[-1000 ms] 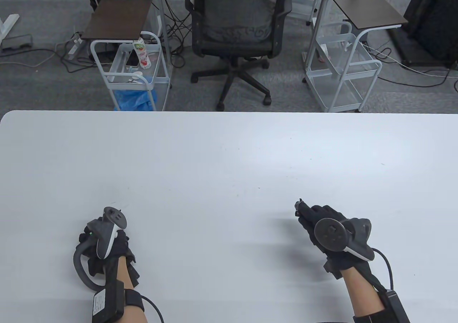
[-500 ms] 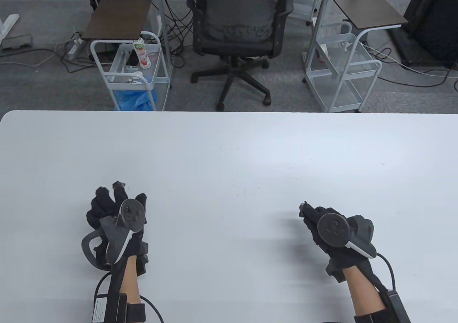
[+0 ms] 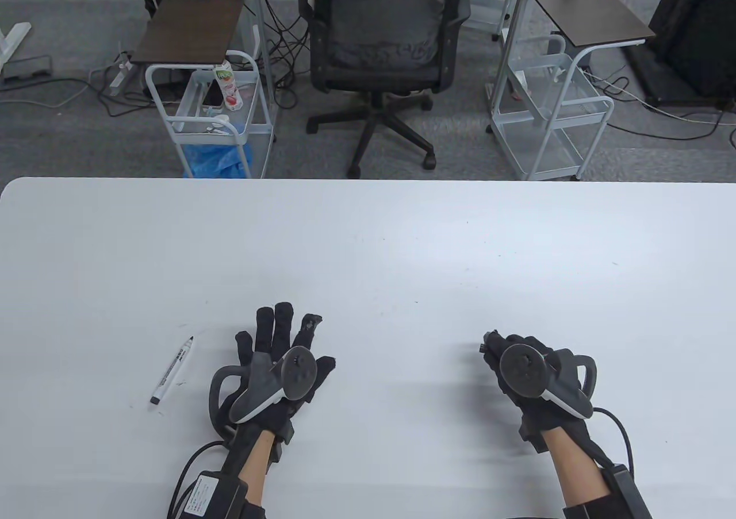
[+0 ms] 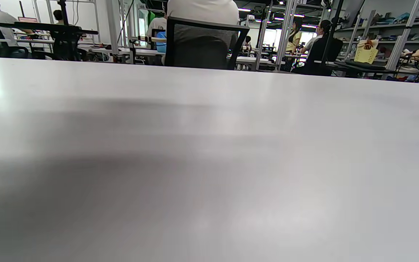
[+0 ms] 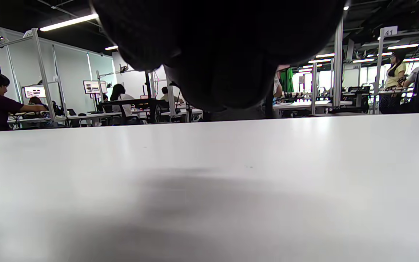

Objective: Remove marker cap from marker with right hand

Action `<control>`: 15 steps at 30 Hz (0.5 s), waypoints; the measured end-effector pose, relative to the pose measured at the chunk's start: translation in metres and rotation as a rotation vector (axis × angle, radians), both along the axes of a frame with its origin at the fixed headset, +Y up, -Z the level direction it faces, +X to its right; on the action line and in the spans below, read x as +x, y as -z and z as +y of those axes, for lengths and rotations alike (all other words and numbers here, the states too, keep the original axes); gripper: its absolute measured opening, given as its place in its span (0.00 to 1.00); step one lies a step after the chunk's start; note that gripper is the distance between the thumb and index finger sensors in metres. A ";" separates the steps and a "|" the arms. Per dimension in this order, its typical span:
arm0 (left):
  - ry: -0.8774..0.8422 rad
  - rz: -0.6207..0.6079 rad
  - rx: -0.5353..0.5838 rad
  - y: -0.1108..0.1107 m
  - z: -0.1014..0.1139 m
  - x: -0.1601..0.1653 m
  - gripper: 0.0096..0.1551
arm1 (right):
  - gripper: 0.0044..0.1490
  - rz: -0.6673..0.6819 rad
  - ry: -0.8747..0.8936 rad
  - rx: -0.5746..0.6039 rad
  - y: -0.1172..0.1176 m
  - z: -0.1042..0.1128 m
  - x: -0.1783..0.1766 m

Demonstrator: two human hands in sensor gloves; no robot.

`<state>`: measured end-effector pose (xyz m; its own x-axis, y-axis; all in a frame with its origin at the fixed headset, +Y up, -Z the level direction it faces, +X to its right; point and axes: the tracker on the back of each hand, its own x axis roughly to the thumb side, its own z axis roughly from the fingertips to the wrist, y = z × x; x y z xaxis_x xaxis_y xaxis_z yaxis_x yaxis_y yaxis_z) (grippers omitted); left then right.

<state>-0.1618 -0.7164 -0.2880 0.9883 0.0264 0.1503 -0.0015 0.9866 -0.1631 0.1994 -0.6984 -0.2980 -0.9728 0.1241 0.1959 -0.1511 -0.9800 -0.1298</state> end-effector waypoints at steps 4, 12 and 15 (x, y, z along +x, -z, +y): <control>0.018 -0.023 -0.010 0.000 -0.001 0.008 0.51 | 0.30 -0.108 -0.060 0.026 0.020 0.008 -0.008; 0.019 -0.042 -0.025 0.001 0.000 0.012 0.50 | 0.28 -0.265 -0.279 -0.031 0.084 -0.023 -0.022; 0.023 -0.041 -0.026 0.000 0.001 0.012 0.50 | 0.27 -0.305 -0.302 -0.146 0.099 -0.042 -0.027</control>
